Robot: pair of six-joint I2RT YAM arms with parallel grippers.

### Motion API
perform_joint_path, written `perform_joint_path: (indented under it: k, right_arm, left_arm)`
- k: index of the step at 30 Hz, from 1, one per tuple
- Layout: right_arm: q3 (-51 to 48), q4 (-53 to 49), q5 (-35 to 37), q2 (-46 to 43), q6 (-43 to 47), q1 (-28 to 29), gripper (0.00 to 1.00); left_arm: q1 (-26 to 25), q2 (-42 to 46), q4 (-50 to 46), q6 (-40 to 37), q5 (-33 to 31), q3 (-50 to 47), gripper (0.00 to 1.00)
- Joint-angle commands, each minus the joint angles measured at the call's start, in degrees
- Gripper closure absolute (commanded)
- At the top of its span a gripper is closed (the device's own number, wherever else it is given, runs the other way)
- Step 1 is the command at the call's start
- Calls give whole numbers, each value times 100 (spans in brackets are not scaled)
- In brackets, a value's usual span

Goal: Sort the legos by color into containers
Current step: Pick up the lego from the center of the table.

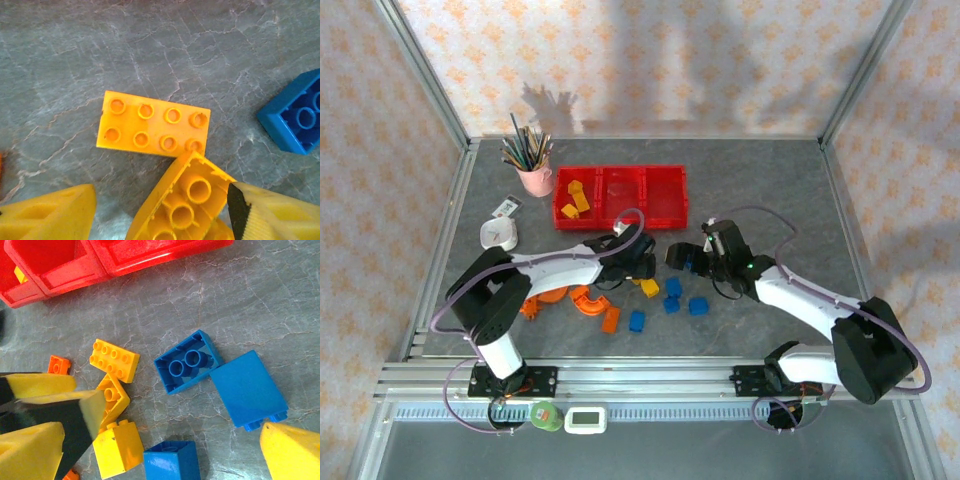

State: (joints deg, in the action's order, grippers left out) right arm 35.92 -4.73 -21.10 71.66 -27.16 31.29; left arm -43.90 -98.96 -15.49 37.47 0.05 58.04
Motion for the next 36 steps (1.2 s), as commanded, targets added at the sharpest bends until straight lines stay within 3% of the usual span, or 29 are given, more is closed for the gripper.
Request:
perform_joint_path:
  k: [1, 14, 36]
  right_arm:
    - [-60, 147, -28, -126, 64, -44, 0]
    - [-120, 214, 17, -73, 103, -61, 0]
    - [-150, 271, -8, -55, 104, -61, 0]
  left_arm:
    - [-37, -267, -47, -91, -125, 371, 28]
    - [-311, -626, -376, -85, -228, 602, 28]
    - [-319, -908, -543, -75, -653, 720, 61]
